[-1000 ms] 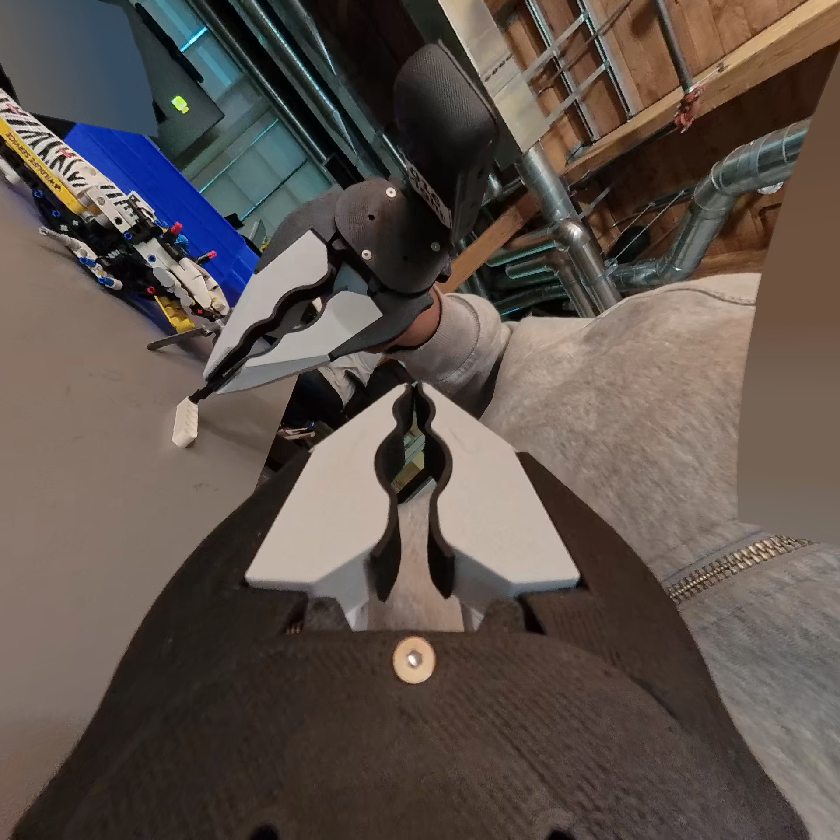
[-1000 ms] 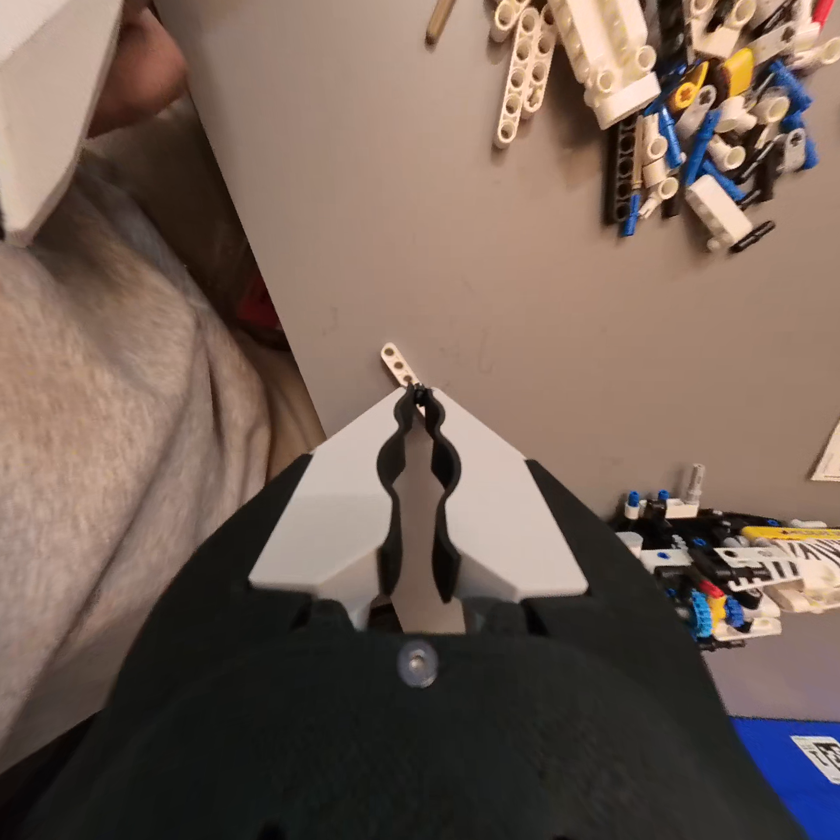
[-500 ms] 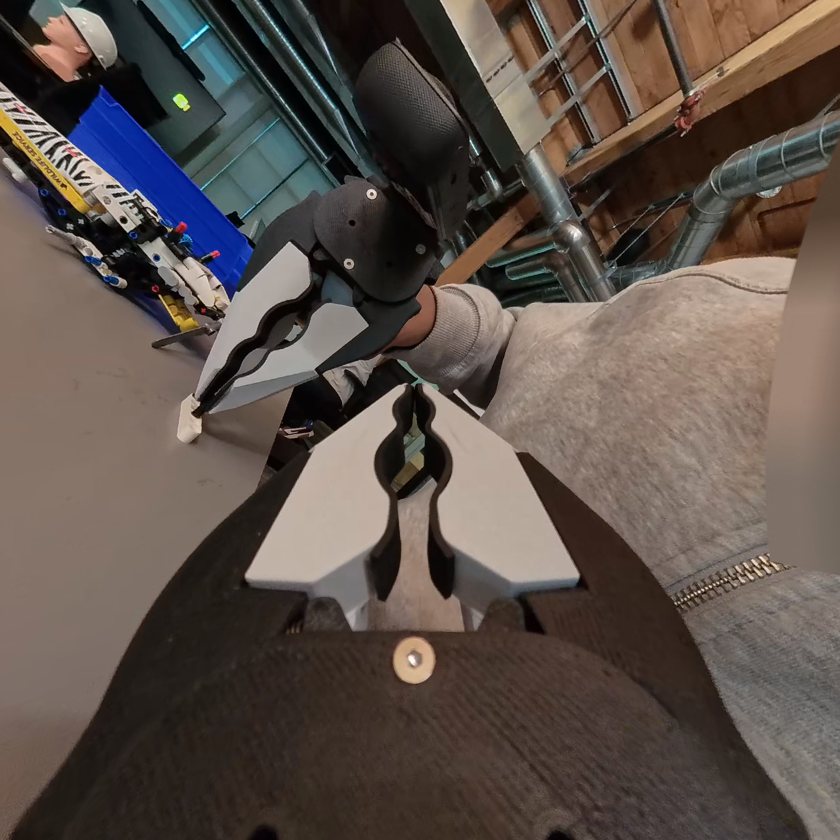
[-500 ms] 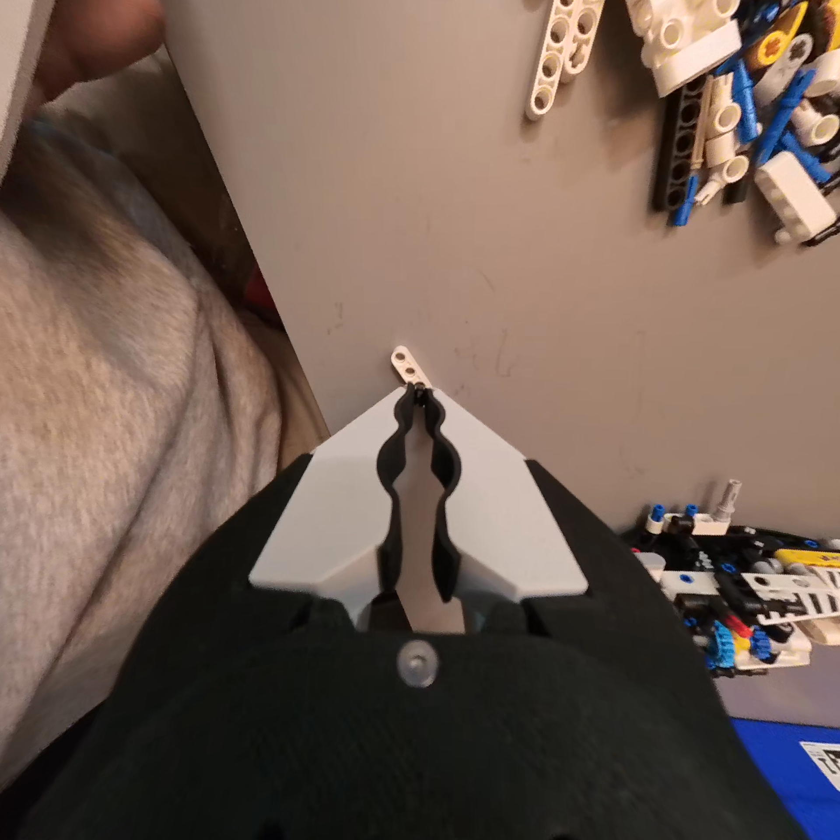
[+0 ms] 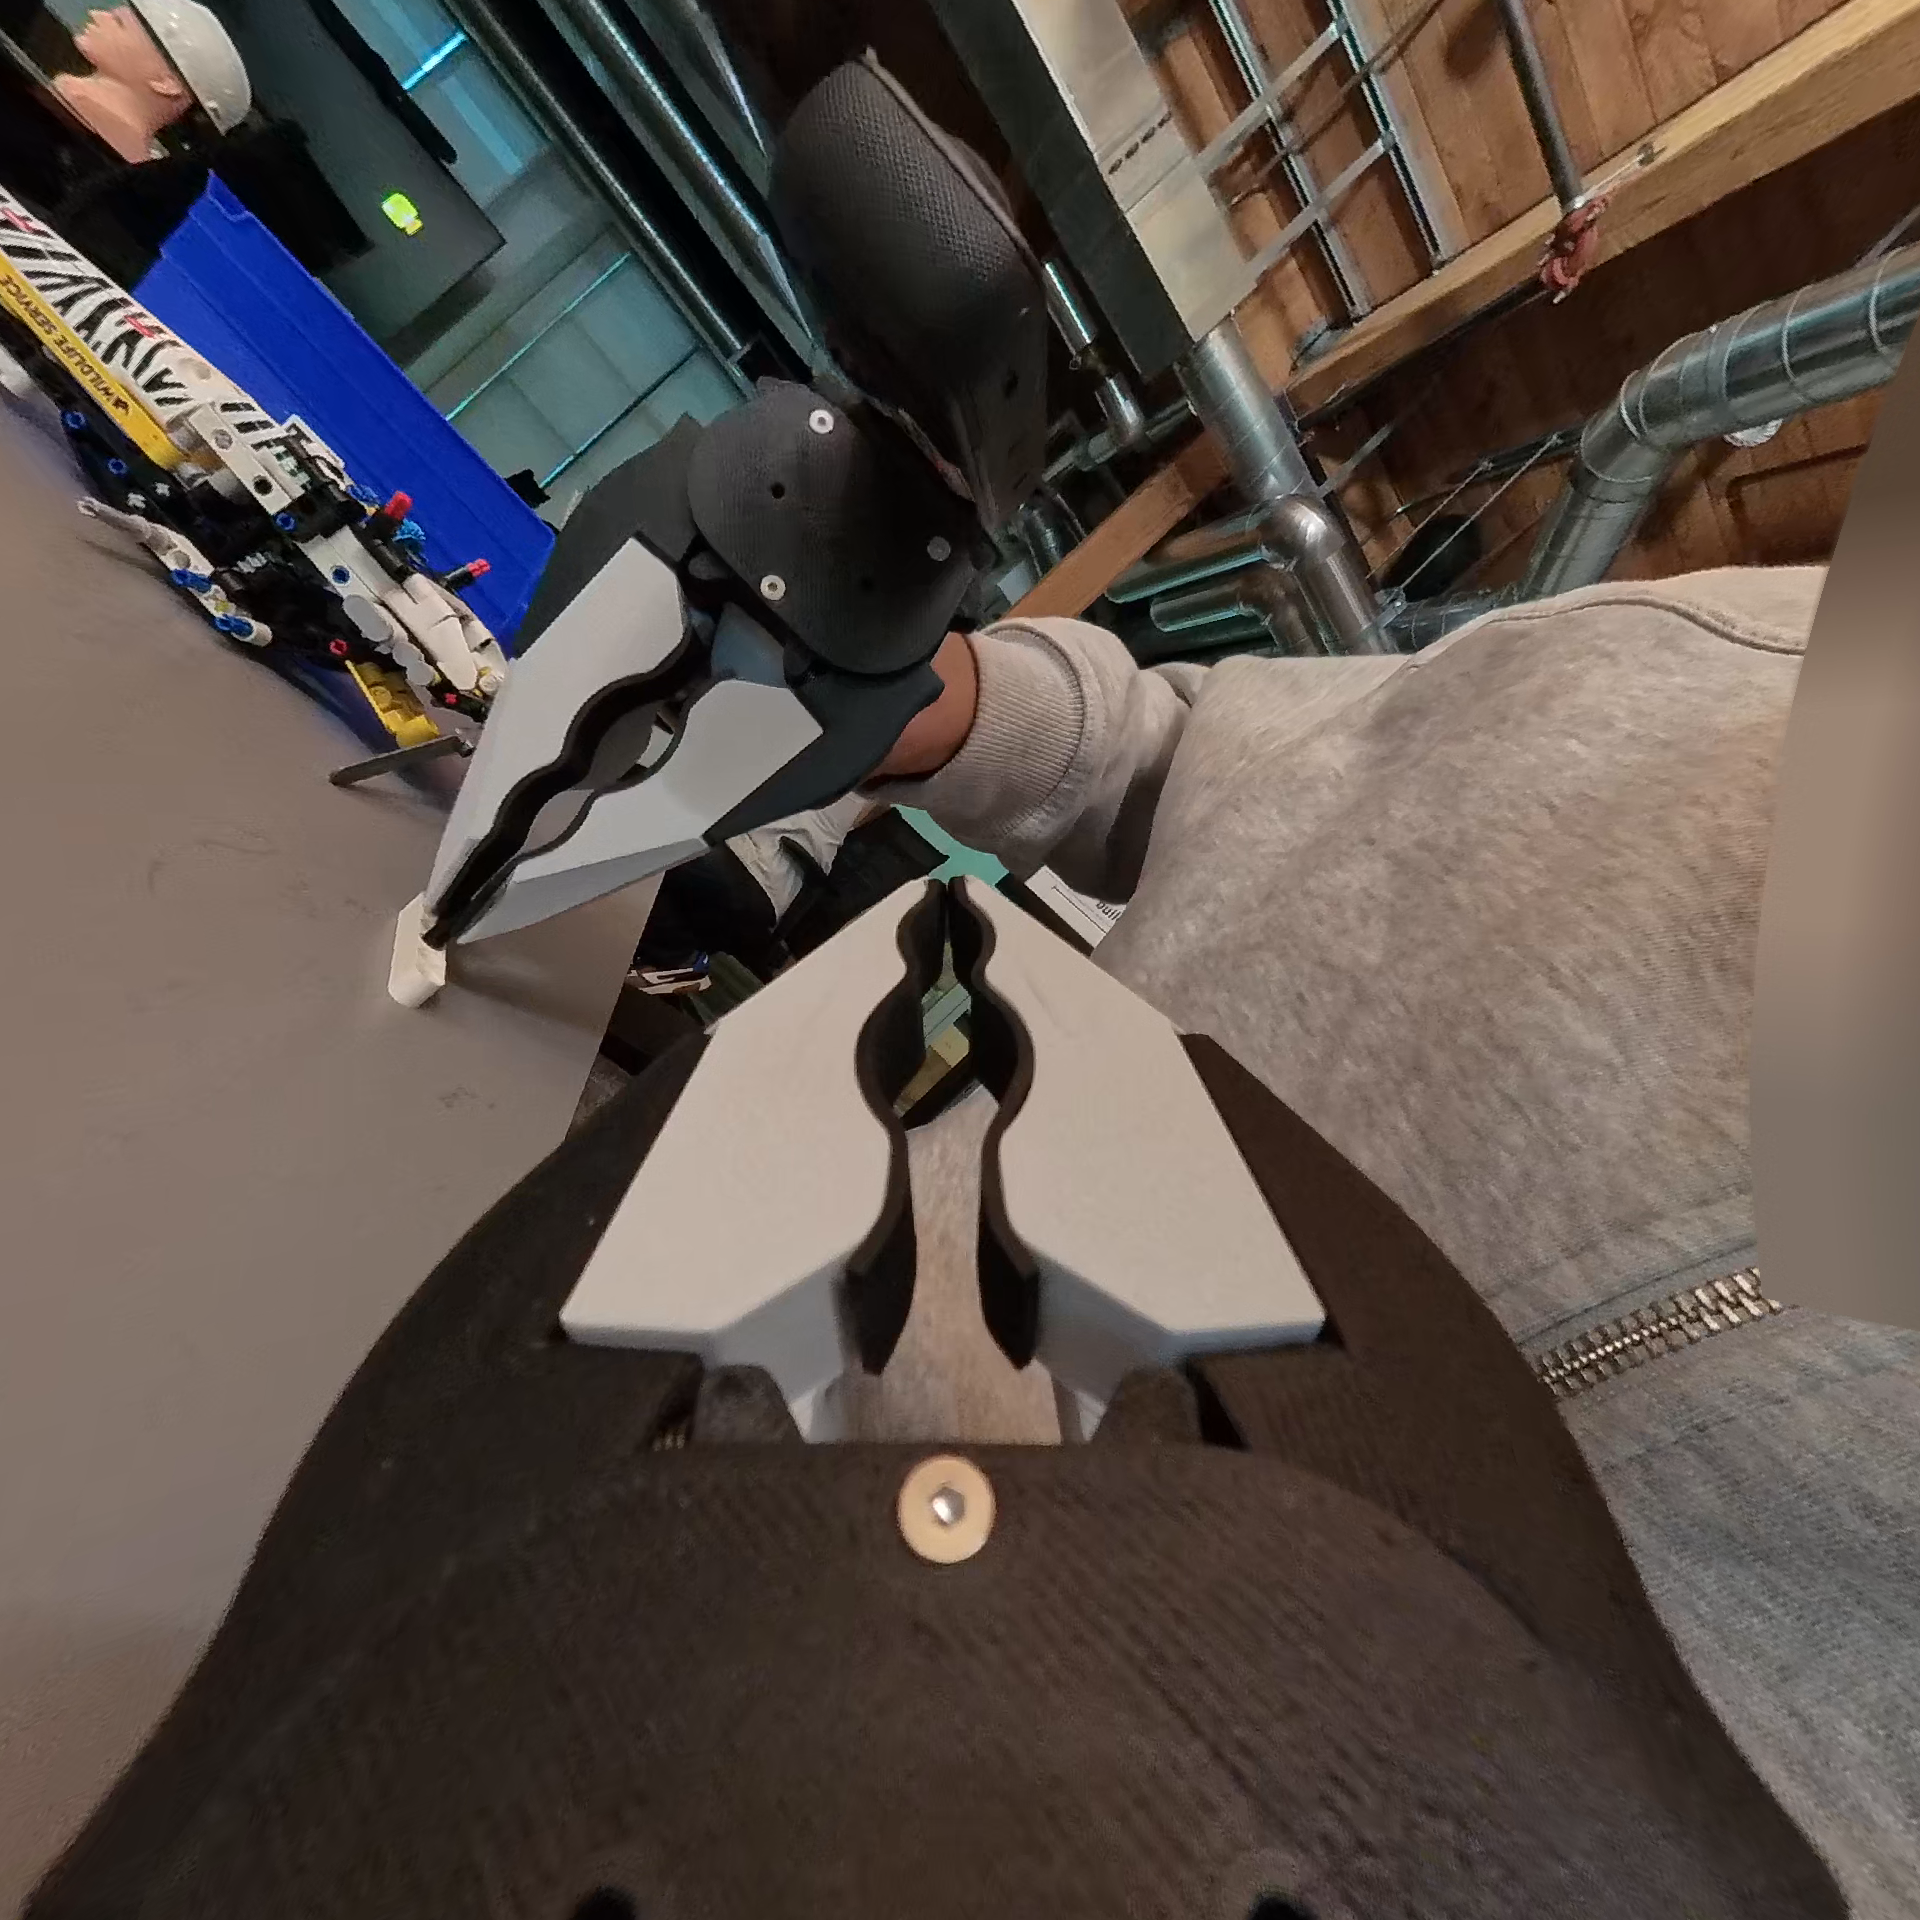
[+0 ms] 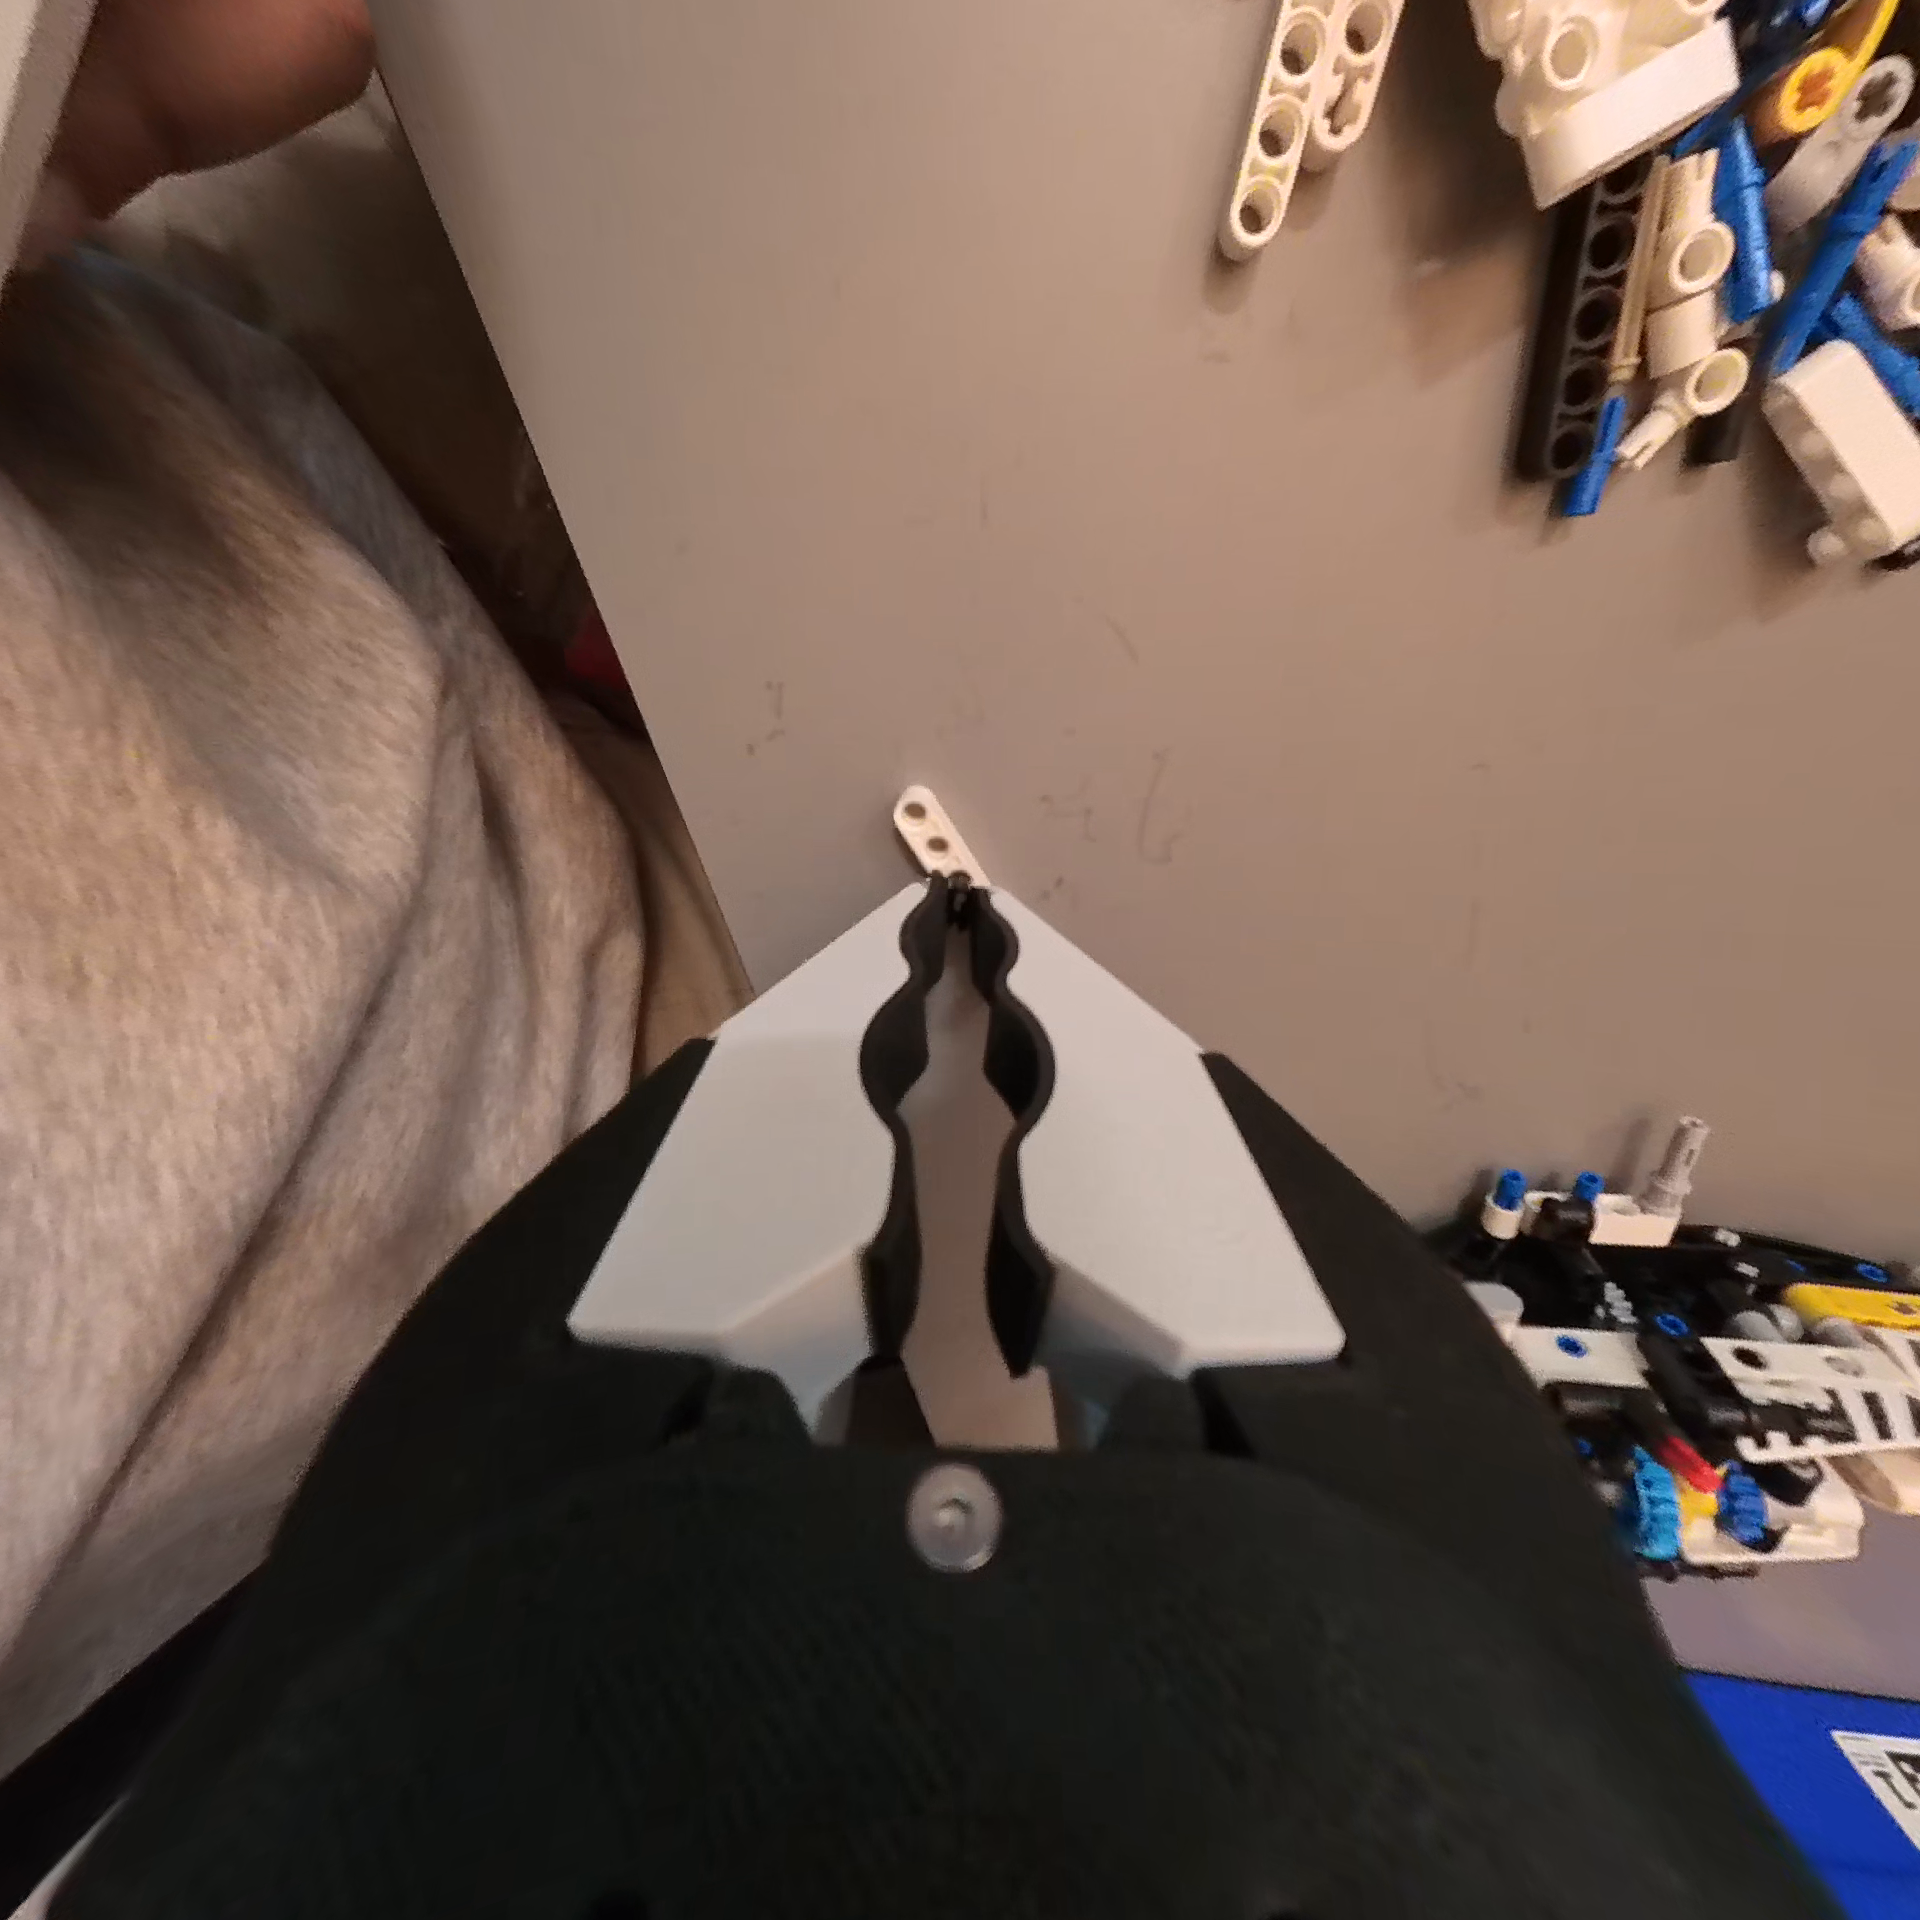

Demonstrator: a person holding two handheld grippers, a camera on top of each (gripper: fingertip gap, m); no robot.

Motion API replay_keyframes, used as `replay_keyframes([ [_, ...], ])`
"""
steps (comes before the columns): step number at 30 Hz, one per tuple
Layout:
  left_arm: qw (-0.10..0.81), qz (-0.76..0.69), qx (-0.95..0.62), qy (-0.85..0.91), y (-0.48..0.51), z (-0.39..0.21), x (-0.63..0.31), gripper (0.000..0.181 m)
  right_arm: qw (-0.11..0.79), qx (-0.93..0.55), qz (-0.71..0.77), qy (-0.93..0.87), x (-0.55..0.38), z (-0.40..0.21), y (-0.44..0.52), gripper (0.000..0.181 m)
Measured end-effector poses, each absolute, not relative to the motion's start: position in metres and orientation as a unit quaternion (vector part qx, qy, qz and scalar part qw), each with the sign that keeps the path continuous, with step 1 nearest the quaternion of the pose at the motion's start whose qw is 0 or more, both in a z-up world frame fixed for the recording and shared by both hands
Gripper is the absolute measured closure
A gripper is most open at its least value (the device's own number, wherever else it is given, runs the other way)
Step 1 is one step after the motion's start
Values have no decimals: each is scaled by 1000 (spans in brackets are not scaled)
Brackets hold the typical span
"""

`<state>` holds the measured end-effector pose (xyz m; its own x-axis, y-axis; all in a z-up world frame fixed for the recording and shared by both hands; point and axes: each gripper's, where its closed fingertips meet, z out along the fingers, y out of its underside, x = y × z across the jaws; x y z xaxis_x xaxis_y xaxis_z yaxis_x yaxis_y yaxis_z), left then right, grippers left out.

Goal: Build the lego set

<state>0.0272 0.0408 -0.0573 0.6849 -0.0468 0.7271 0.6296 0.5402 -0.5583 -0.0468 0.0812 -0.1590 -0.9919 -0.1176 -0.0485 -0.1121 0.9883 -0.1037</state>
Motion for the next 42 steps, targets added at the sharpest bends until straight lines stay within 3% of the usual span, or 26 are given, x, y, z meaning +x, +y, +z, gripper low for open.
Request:
replay_keyframes([
  [25, 814, -212, -427, -332, 41, -53, 30, 181, -2, -141, -49, 989, -46, -163, 80, 179],
  [32, 814, -199, -431, -335, 48, -56, 27, 181, 7, -75, -138, 988, -54, -149, 78, 163],
  [42, 792, -81, -510, -326, 74, -67, 22, 181, -68, -48, -400, 913, -50, -94, 89, 167],
])
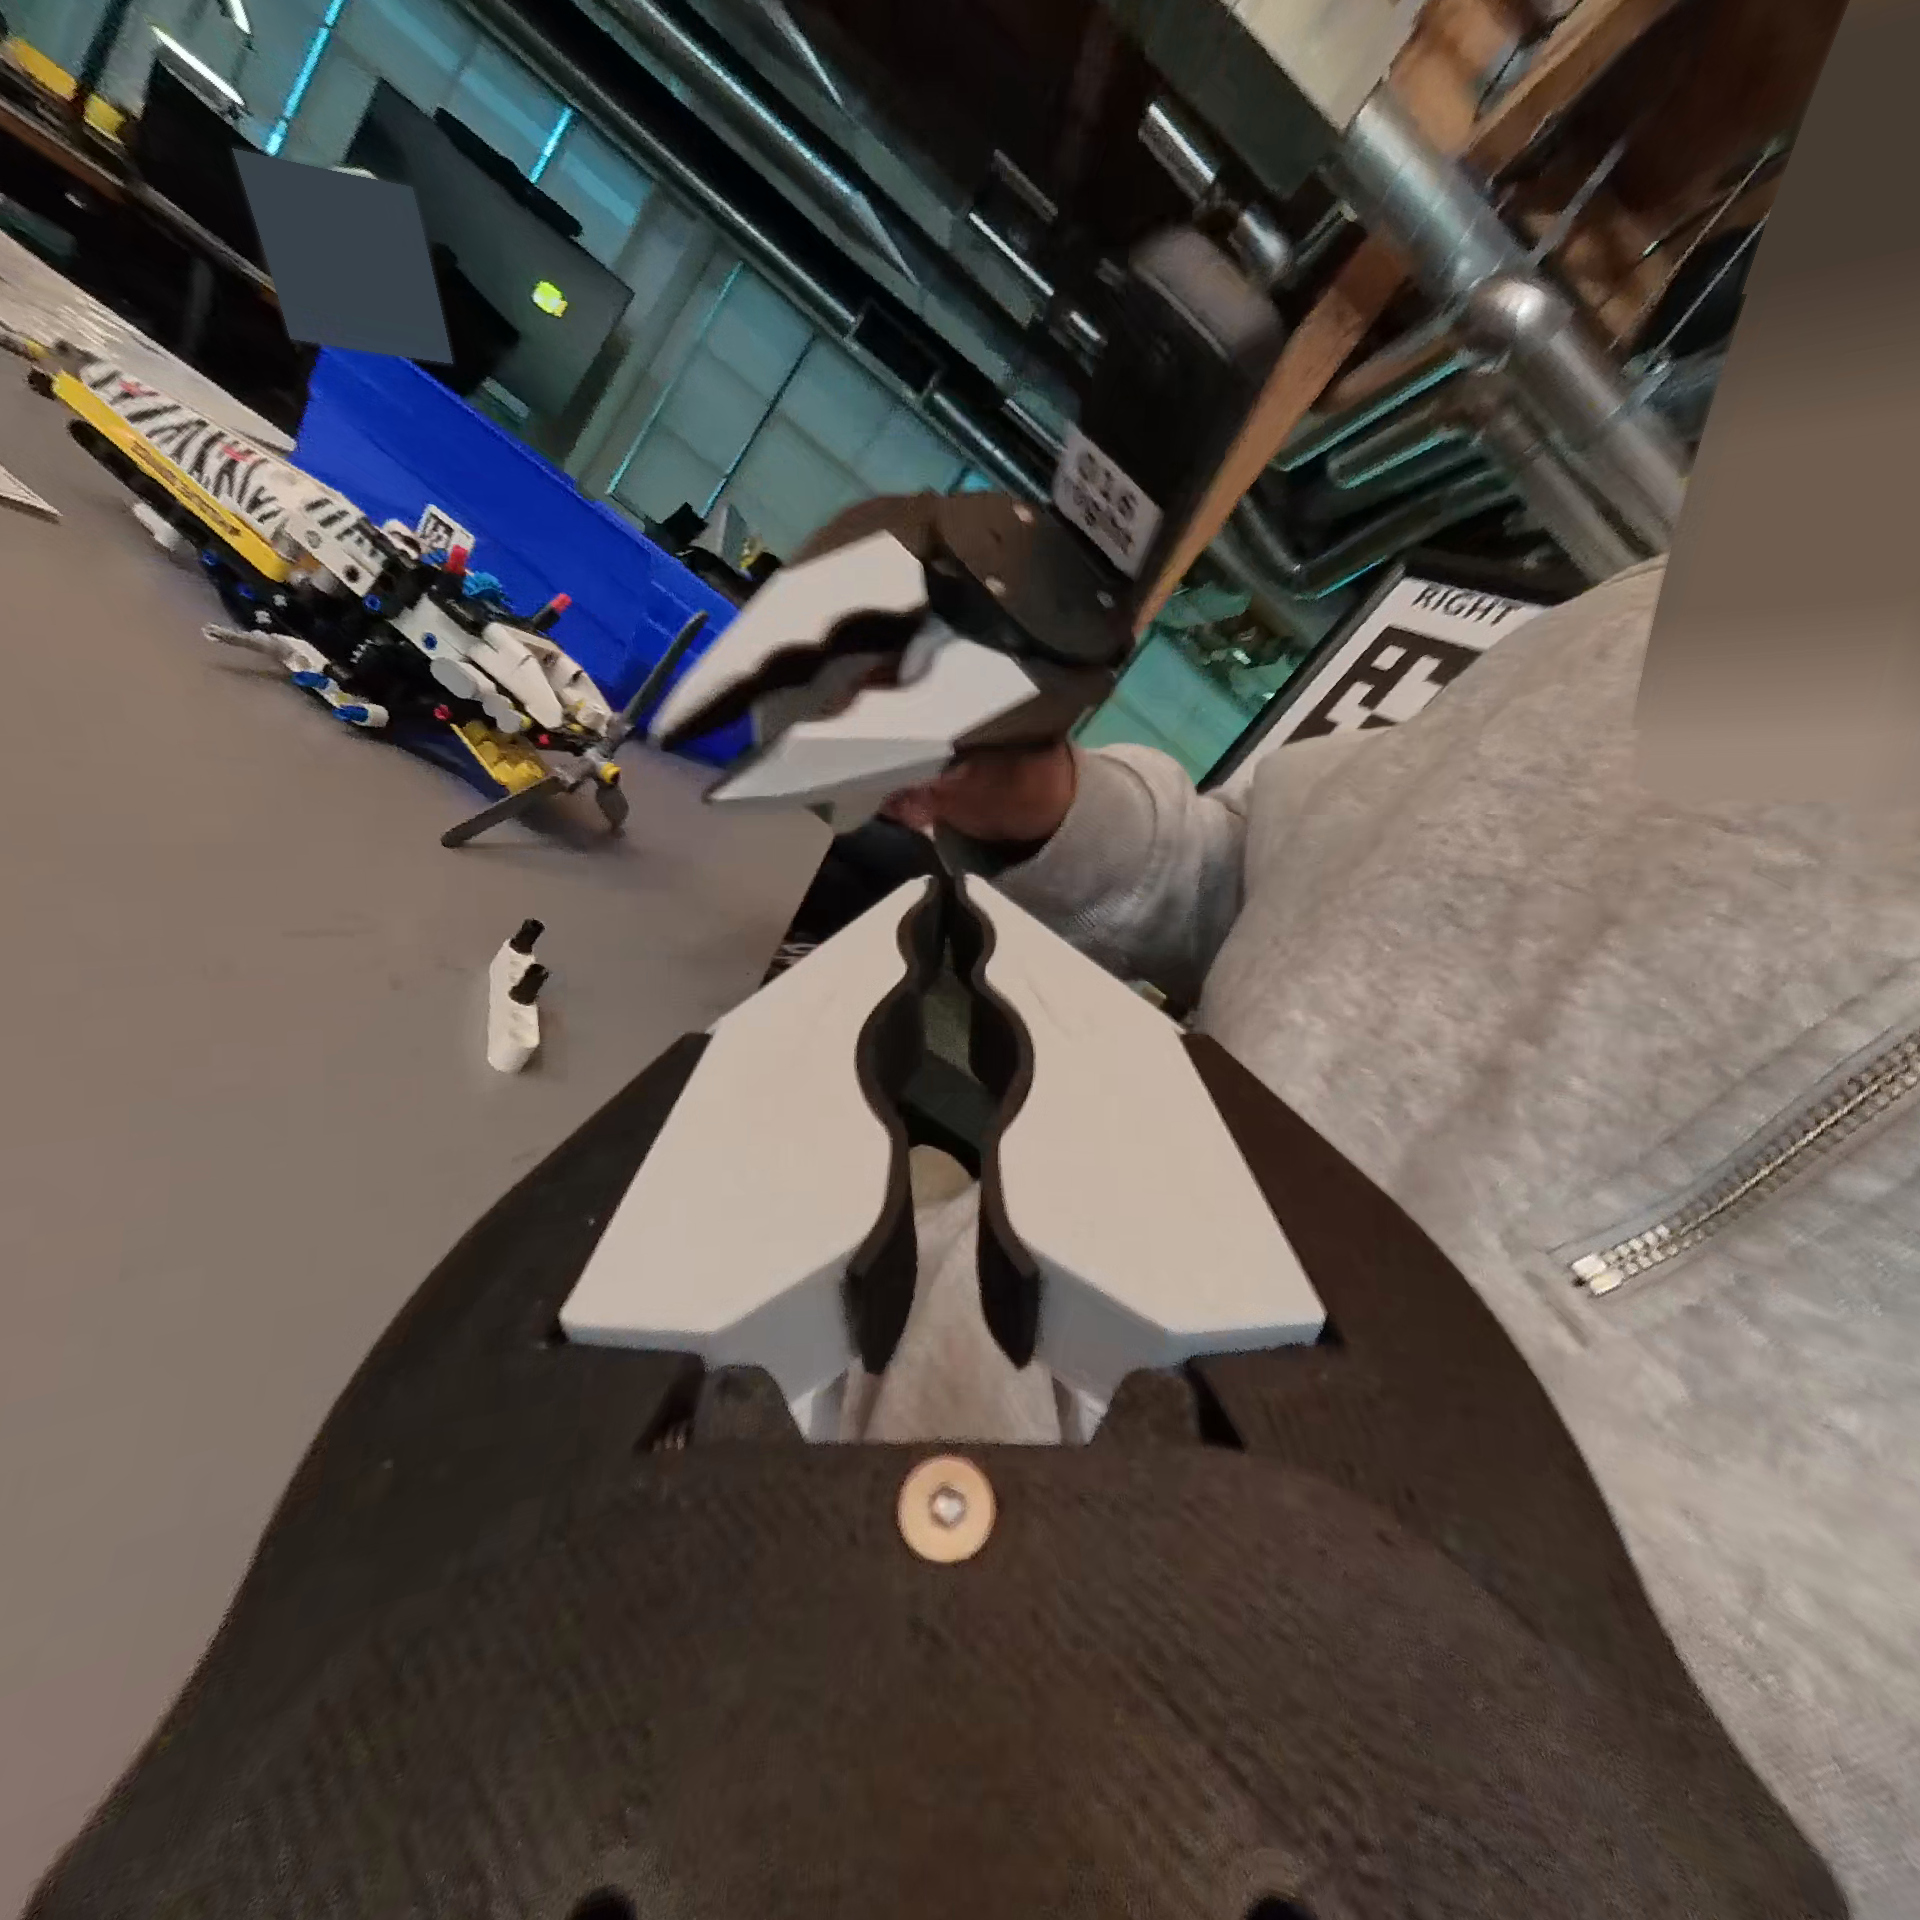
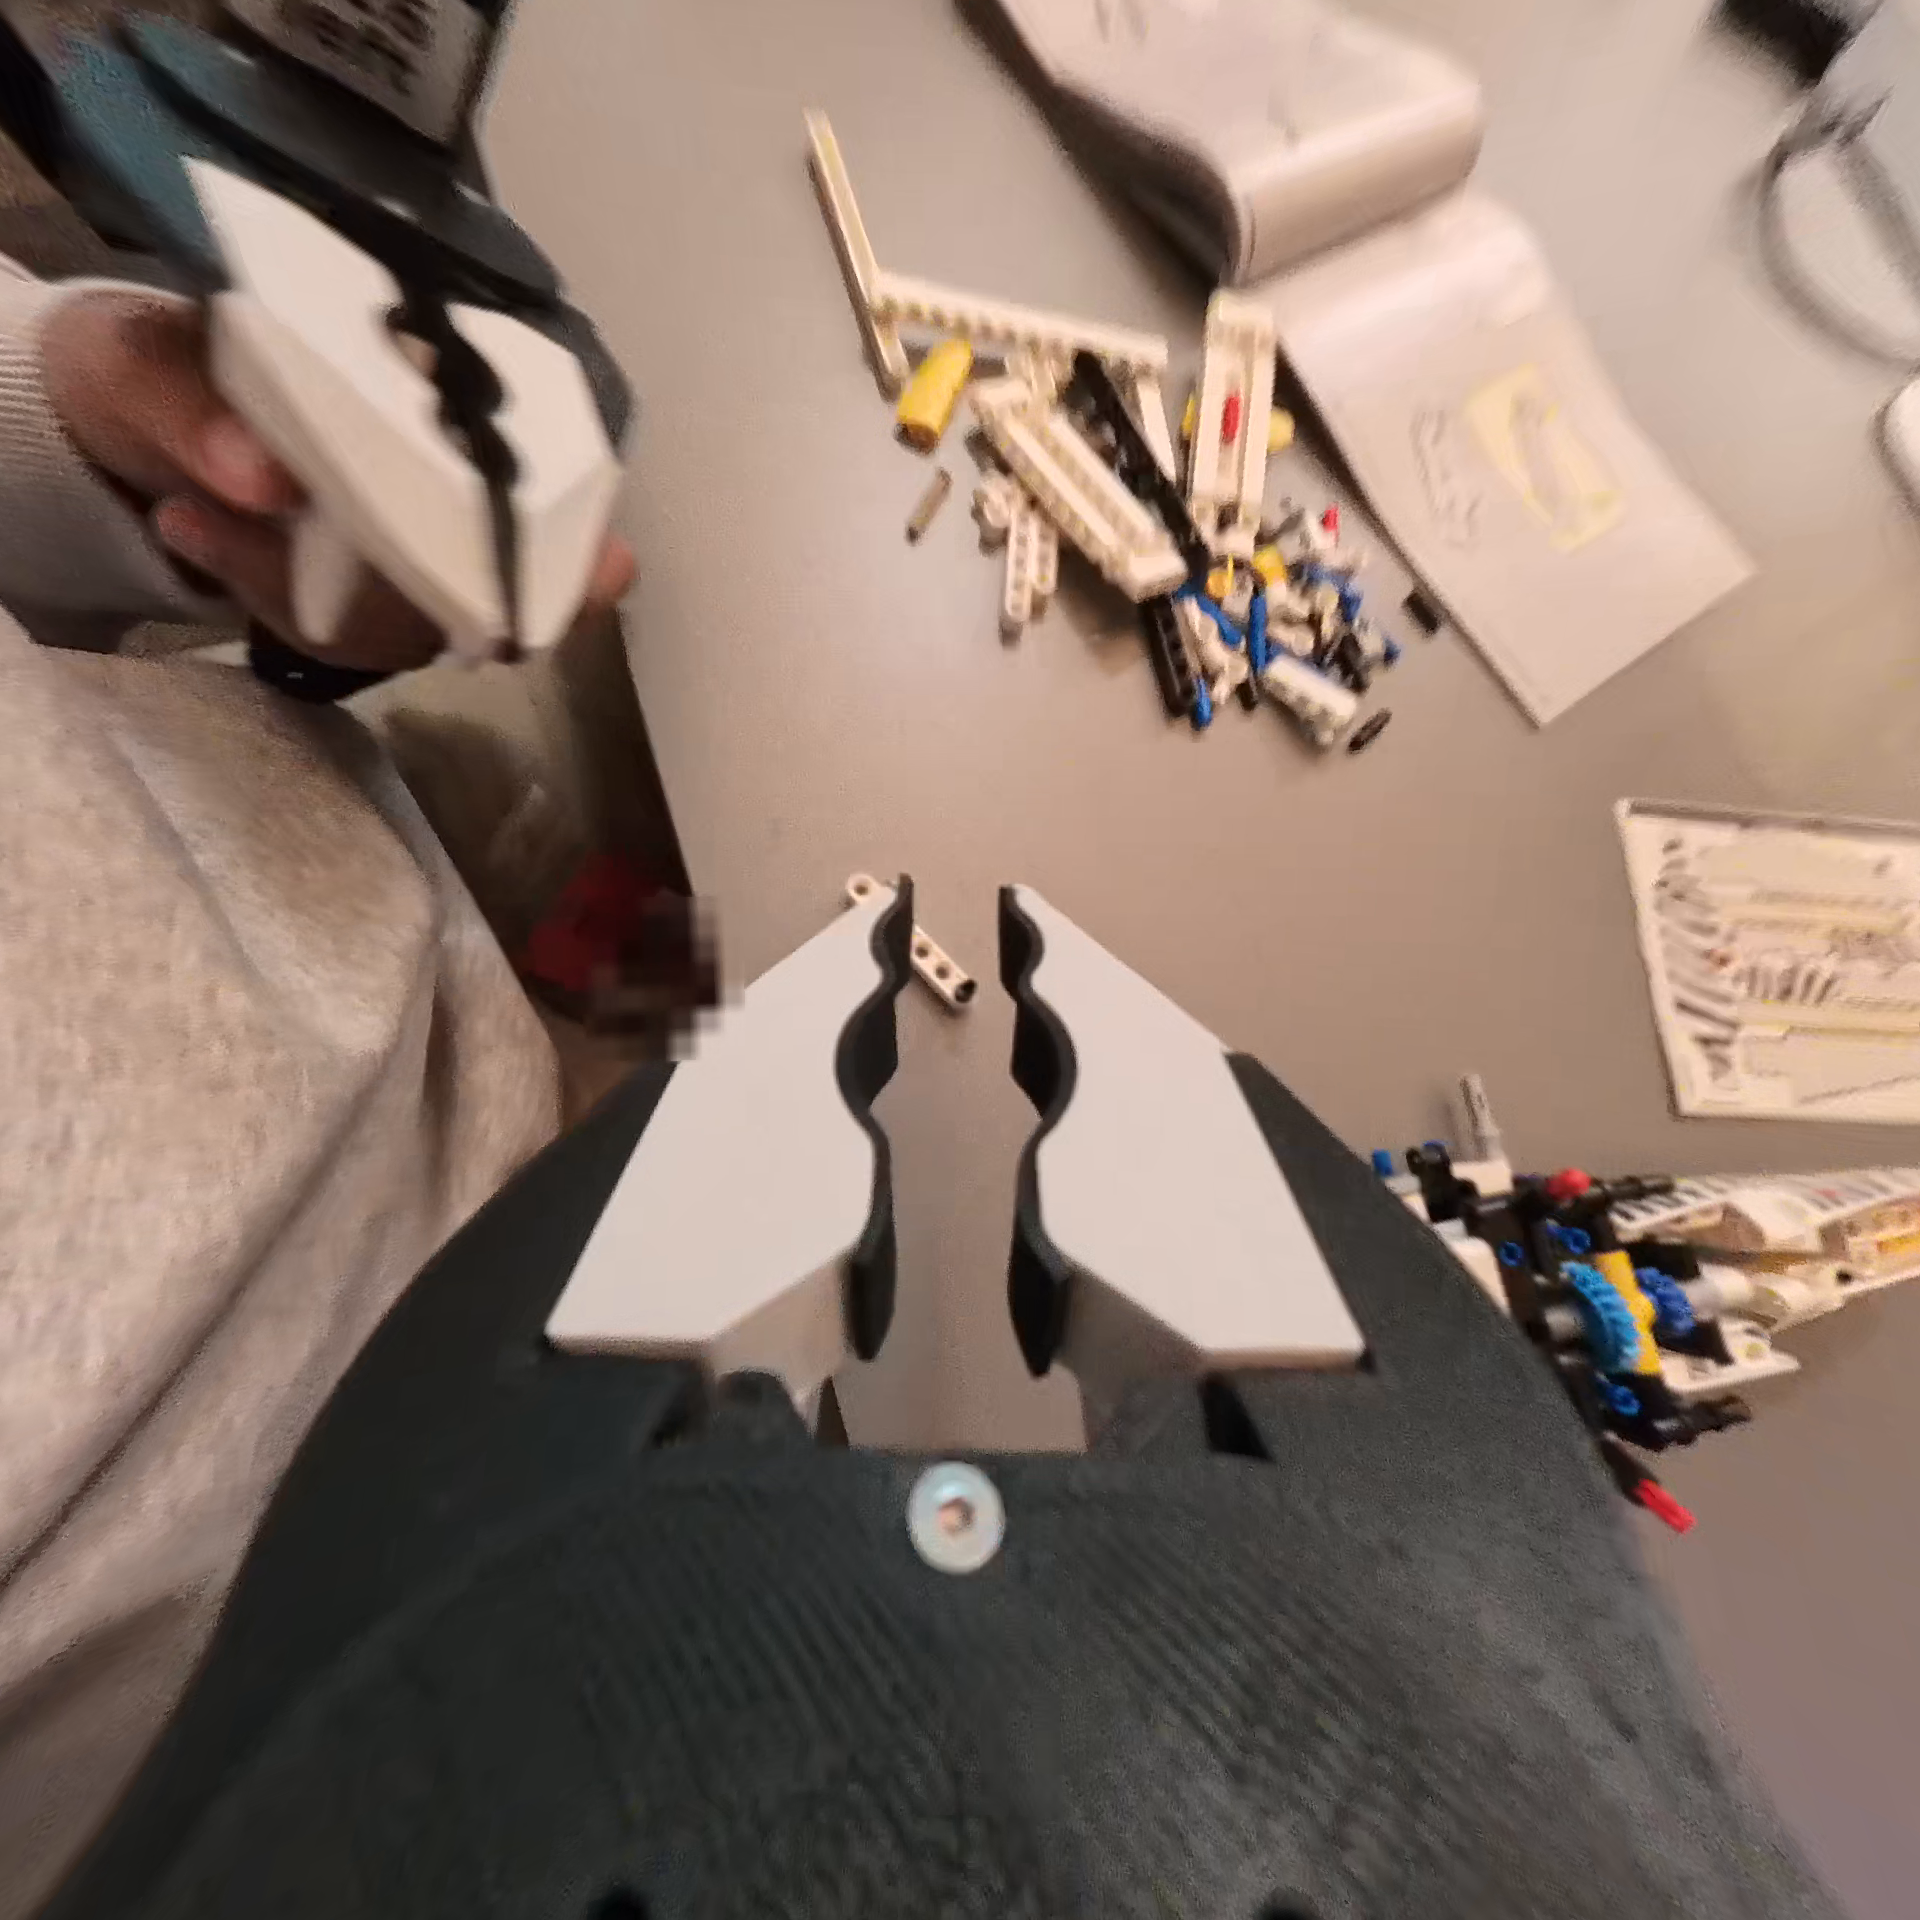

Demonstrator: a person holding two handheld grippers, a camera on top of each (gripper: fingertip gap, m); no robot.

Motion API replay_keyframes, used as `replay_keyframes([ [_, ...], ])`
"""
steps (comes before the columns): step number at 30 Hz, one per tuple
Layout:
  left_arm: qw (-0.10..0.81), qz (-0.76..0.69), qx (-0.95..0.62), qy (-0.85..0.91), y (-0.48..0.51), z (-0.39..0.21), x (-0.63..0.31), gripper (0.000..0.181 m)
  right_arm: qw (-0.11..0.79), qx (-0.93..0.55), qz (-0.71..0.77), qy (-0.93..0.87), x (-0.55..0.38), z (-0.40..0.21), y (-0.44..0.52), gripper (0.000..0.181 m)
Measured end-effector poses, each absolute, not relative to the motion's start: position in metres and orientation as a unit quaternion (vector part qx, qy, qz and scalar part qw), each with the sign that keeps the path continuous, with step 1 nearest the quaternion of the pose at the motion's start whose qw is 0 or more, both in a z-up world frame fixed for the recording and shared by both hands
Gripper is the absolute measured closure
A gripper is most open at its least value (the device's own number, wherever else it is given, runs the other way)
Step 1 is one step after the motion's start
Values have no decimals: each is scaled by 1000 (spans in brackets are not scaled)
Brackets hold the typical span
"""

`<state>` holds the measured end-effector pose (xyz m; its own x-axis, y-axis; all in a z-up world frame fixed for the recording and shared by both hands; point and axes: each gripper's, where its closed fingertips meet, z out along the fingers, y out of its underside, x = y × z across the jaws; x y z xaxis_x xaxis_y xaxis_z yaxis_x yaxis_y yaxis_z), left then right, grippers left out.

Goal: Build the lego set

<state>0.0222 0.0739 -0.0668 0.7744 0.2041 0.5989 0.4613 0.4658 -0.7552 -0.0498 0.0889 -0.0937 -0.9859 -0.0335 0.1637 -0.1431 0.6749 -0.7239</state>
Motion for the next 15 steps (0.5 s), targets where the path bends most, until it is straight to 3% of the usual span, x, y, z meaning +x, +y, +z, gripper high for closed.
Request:
replay_keyframes([
  [4, 775, -30, -541, -326, 86, -75, 17, 181, 118, 70, 485, -863, -27, -106, 102, 174],
  [7, 757, 27, -558, -340, 91, -83, 8, 181, 82, 15, 536, -840, -21, -115, 98, 163],
  [11, 749, 74, -536, -383, 83, -83, -8, 181, -28, 1, 696, -717, 0, -56, 63, 166],
  [15, 741, 130, -528, -394, 74, -75, -10, 181, 67, -16, 697, -713, -36, -51, 46, 166],
])
